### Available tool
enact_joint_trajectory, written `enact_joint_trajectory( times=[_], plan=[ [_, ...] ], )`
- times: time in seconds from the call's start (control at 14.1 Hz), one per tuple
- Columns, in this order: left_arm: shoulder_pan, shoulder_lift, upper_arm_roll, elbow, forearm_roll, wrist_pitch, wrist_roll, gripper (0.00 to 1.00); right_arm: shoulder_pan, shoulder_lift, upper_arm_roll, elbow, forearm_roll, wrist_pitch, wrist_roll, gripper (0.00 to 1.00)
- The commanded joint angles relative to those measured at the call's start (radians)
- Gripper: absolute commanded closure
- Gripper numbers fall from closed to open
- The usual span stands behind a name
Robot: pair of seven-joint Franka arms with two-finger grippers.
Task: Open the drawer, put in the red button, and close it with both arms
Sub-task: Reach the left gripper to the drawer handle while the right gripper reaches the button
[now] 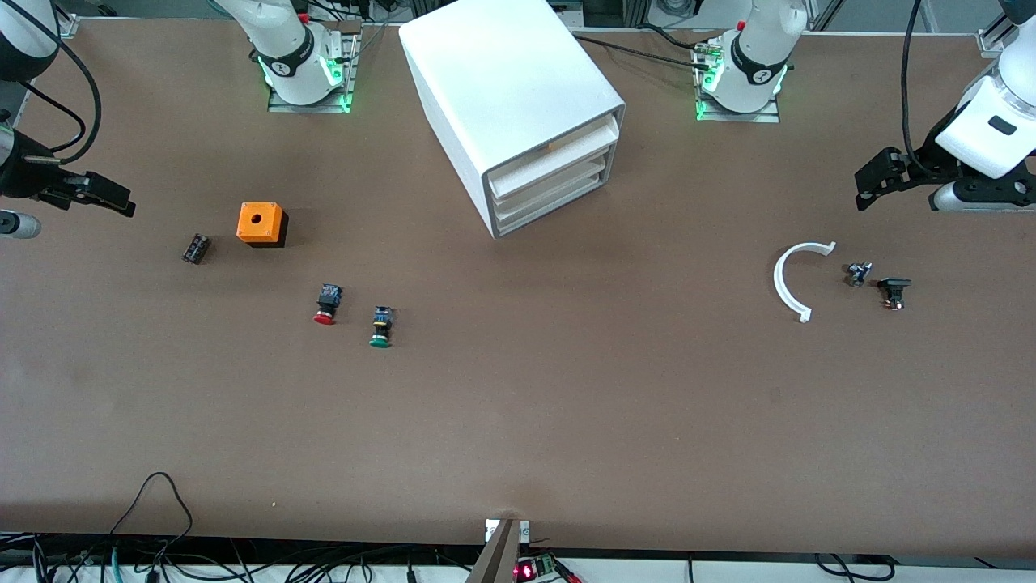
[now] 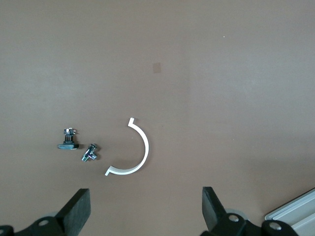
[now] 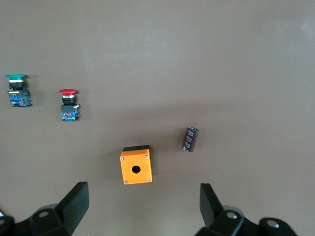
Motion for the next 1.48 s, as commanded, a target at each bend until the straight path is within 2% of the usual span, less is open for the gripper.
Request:
enact_joint_trajectory(
  times=[0.0, 0.28, 0.64, 0.78, 0.92, 1.2, 1.41],
  plan=[
    [0.005, 0.004, 0.004, 0.03, -0.002, -0.022, 0.033, 0.0, 0.0, -0.027, 0.003, -0.021, 0.012, 0.003, 0.01, 0.0],
    [0.005, 0.019, 0.004, 0.048, -0.001, -0.022, 0.039, 0.0, 0.0, -0.027, 0.003, -0.021, 0.012, 0.003, 0.01, 0.0],
    [-0.015, 0.126, -0.017, 0.059, 0.013, -0.025, 0.029, 0.0, 0.0, -0.027, 0.001, -0.021, 0.012, 0.003, 0.01, 0.0],
    [-0.006, 0.158, -0.019, 0.057, -0.019, -0.049, 0.045, 0.0, 0.0, -0.026, 0.001, -0.021, 0.012, 0.003, 0.01, 0.0],
    [-0.001, 0.242, -0.017, 0.059, -0.17, -0.1, 0.05, 0.0, 0.0, -0.026, 0.003, -0.021, 0.012, 0.003, 0.01, 0.0],
    [-0.017, 0.46, -0.02, 0.059, -0.506, -0.108, 0.052, 0.01, 0.0, -0.015, 0.001, -0.02, 0.016, 0.014, 0.012, 0.0],
    [-0.078, 0.562, -0.025, 0.056, -0.672, -0.106, 0.053, 0.01, 0.02, 0.026, 0.006, -0.012, 0.016, 0.038, 0.013, 0.0]
  ],
)
